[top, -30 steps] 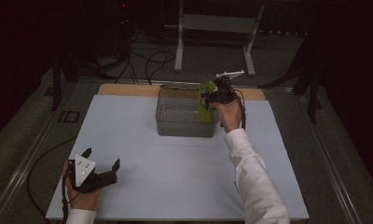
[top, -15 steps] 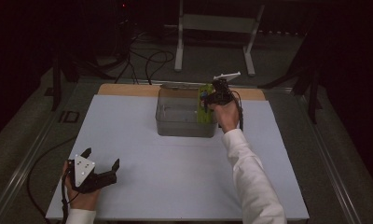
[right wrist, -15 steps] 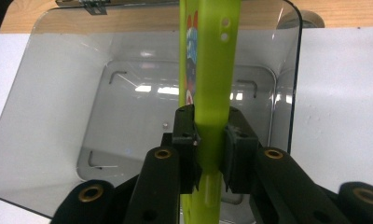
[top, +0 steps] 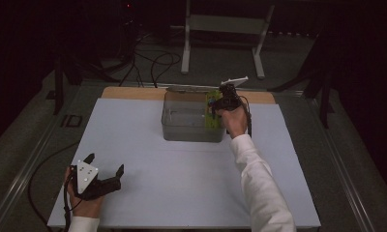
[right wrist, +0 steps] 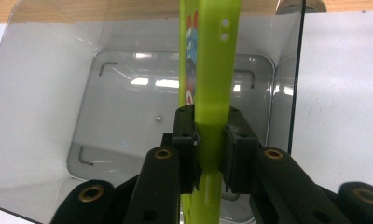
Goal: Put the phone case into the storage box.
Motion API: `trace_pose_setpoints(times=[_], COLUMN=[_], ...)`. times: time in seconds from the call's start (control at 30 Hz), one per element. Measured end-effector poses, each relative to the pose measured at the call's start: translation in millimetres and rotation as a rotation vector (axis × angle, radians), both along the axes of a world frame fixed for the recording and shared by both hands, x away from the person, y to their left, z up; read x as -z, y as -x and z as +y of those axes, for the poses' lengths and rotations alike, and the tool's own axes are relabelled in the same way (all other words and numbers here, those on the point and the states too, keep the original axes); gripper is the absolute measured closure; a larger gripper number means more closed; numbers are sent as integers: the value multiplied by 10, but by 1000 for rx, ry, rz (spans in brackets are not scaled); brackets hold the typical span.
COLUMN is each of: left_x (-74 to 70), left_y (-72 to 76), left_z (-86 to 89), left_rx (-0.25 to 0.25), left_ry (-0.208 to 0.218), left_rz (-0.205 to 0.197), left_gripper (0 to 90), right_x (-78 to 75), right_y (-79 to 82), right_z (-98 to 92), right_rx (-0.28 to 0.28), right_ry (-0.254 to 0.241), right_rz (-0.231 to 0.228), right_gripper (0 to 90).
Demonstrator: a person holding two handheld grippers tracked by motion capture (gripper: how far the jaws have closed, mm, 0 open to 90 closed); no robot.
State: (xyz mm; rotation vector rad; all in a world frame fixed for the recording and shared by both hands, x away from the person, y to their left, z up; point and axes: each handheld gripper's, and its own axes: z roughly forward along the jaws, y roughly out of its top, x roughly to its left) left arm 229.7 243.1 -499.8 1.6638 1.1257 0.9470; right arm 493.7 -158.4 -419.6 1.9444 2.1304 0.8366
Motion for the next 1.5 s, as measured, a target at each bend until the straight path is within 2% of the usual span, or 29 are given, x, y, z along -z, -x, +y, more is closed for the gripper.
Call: trace_pose_setpoints(times=[0.8, 1.13, 1.5], left_x=[3, 1, 1], left_y=[-2, -2, -1], left_z=[-3, 6, 8], left_rx=[1, -1, -2], left_ry=[-1, 3, 3], left_rz=[3, 0, 1], left_gripper=[0, 0, 0], right_x=[99, 167, 189], right_y=[-34, -62, -93], right_z=[-14, 31, 43], right_rx=[8, 8, 26], right_ry=[13, 37, 50], right_rz=[38, 64, 67], right_gripper=[776, 775, 767])
